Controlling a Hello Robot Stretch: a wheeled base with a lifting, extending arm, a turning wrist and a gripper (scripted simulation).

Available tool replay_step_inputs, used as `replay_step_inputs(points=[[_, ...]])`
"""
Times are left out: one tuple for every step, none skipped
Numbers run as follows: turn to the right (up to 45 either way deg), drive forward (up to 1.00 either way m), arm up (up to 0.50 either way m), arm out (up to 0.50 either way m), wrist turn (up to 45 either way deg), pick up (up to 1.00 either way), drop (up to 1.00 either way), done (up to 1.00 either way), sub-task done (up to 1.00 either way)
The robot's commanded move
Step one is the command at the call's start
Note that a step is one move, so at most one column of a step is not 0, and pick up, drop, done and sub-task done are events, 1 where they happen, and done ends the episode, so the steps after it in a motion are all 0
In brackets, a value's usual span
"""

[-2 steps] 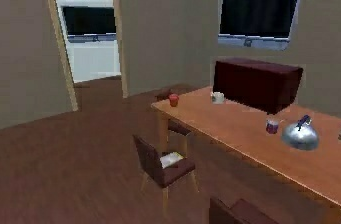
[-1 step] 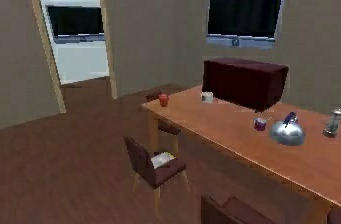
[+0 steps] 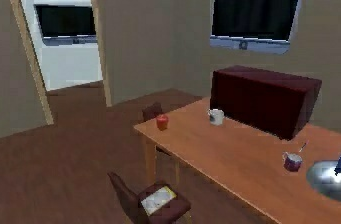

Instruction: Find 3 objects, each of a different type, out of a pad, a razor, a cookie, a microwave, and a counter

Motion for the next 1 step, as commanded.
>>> replay_step_inputs(points=[[-9.0, 0.00, 0.00, 0.00, 0.0, 0.00, 0.00, 0.00, 0.00]])
